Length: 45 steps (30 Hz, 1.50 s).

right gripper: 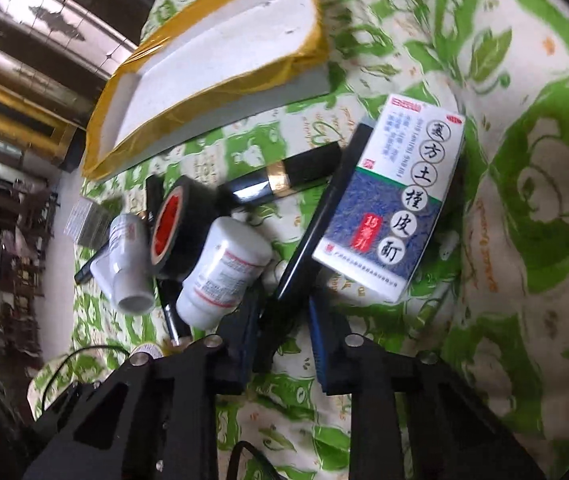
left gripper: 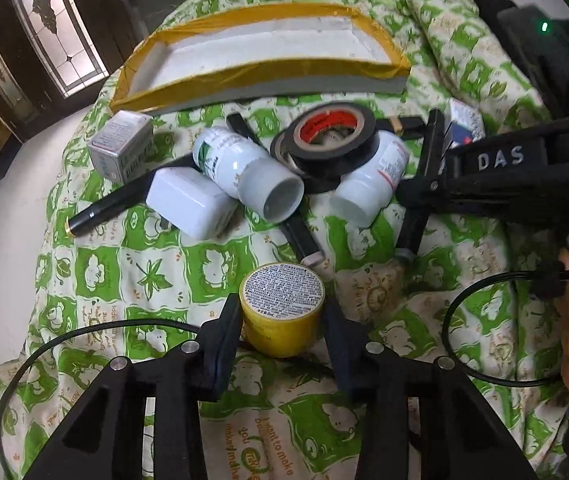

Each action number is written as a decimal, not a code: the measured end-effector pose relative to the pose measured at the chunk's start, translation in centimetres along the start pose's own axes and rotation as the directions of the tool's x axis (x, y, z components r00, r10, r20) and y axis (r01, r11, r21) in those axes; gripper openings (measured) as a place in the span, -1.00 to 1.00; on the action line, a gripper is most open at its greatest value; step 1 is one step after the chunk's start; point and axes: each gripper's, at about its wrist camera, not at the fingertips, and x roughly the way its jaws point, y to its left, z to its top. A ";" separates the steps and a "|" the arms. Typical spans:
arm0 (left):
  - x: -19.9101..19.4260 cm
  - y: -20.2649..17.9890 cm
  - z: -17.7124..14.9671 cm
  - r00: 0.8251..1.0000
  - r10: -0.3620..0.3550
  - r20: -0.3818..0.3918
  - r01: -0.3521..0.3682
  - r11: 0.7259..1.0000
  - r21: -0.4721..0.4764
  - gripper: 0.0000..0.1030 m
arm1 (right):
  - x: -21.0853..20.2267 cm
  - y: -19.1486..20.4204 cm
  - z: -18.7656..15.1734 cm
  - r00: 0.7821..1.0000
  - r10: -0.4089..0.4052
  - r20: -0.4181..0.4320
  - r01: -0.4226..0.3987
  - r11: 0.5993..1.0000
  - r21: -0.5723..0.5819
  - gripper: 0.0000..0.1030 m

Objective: Organize rigid objects
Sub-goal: 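Grasp the yellow tape roll with the left tool while the right tool grasps the black marker, then carry the tape roll and marker into the white tray and open both tools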

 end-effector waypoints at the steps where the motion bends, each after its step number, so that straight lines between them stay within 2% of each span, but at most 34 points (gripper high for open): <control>1: -0.3 0.2 0.0 1.000 -0.010 0.015 0.010 1.000 -0.012 -0.18 | -0.1 0.0 0.0 1.000 0.004 0.003 -0.004 1.000 -0.002 -0.58; 5: -1.3 1.2 0.0 0.997 -0.047 0.055 0.050 0.997 -0.063 -0.18 | -0.9 0.7 -0.3 1.000 0.003 0.019 -0.002 0.998 -0.058 -0.68; 8: -1.9 1.8 0.0 0.994 -0.071 0.081 0.078 0.992 -0.096 -0.18 | -2.0 2.1 -1.2 0.998 -0.011 0.058 0.019 0.989 -0.146 -0.72; 15: -2.3 3.0 0.1 0.989 -0.102 0.108 0.118 0.982 -0.146 -0.18 | -4.2 4.8 -2.4 0.991 -0.022 0.134 0.060 0.957 -0.283 -0.73; 35: -3.1 5.0 0.6 0.979 -0.147 0.143 0.176 0.960 -0.216 -0.18 | -6.9 5.3 -2.4 0.970 -0.017 0.242 0.100 0.935 -0.340 -0.73; 39: -3.7 5.3 1.7 0.976 -0.151 0.156 0.183 0.958 -0.219 -0.18 | -7.1 5.3 -2.0 0.972 -0.005 0.237 0.086 0.939 -0.334 -0.73; 45: -4.4 6.1 4.2 0.971 -0.152 0.184 0.191 0.957 -0.217 -0.18 | -7.9 5.3 -0.1 0.978 0.047 0.203 0.018 0.953 -0.304 -0.73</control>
